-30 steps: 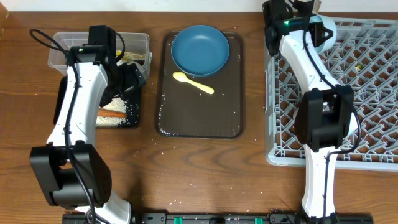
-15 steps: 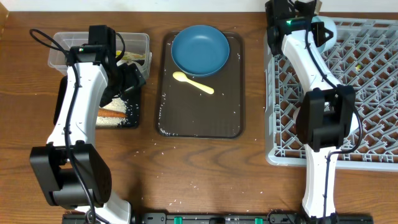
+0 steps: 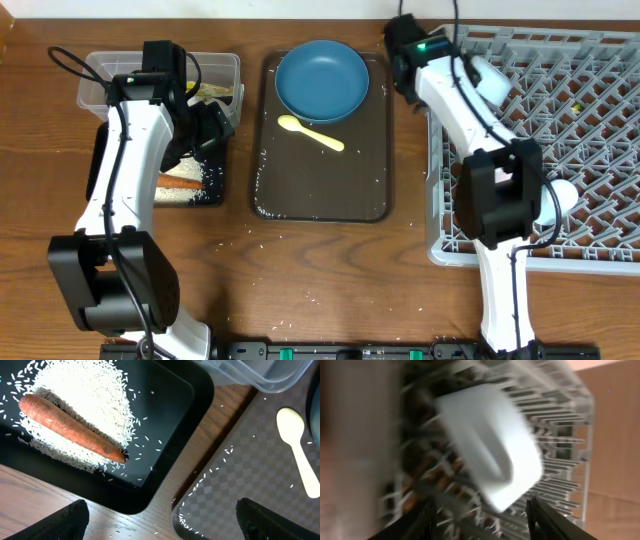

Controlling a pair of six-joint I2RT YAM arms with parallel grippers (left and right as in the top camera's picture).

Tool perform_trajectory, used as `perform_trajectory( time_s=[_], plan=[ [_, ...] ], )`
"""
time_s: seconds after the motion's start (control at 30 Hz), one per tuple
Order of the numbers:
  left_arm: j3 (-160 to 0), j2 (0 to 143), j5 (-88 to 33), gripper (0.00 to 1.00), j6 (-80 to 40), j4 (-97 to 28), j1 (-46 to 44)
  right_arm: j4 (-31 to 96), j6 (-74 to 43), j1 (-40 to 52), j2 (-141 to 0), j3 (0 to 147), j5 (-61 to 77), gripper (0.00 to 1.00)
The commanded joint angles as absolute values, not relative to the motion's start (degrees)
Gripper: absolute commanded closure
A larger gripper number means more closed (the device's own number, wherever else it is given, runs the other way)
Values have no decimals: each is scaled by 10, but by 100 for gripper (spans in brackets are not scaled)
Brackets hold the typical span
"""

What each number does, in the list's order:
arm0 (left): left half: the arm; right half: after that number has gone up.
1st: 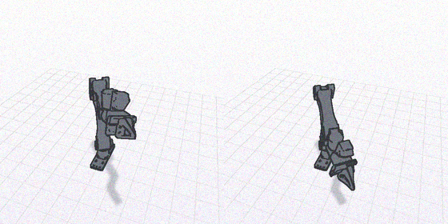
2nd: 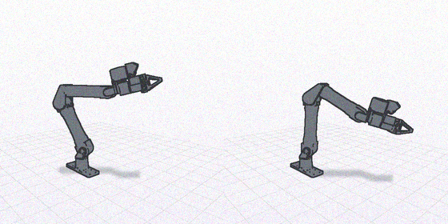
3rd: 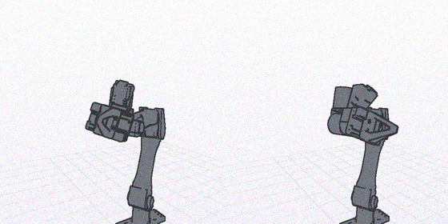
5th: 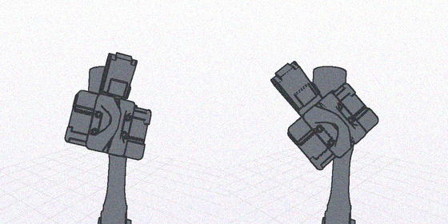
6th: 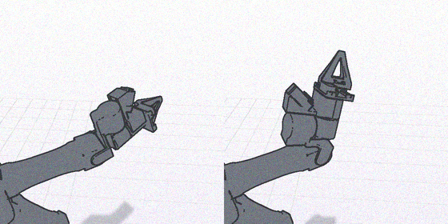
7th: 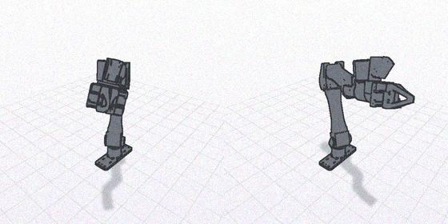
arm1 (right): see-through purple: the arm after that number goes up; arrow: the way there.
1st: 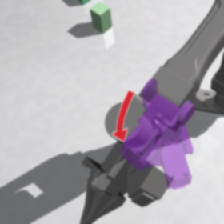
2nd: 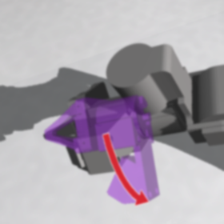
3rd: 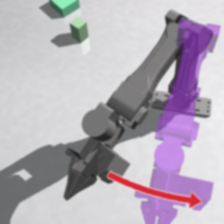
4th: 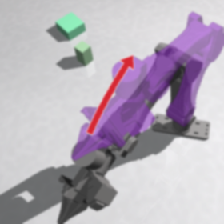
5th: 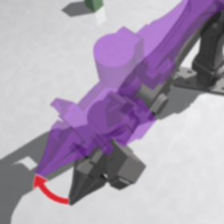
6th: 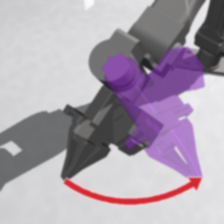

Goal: Sort waste into correct bins and load items into the dishwasher rack
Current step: 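Grasp the dark-blue plate on the brown tray with the right gripper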

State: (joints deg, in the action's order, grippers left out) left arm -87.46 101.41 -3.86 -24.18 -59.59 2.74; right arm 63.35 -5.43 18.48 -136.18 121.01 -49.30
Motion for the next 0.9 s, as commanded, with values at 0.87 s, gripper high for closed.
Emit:
perform_trajectory(
  time_s=[0.87],
  plan=[
    [-875, 1014, -29, 4, -241, -597, 28, 484, -289, 214, -1389, 1234, 39, 55]
  ],
)
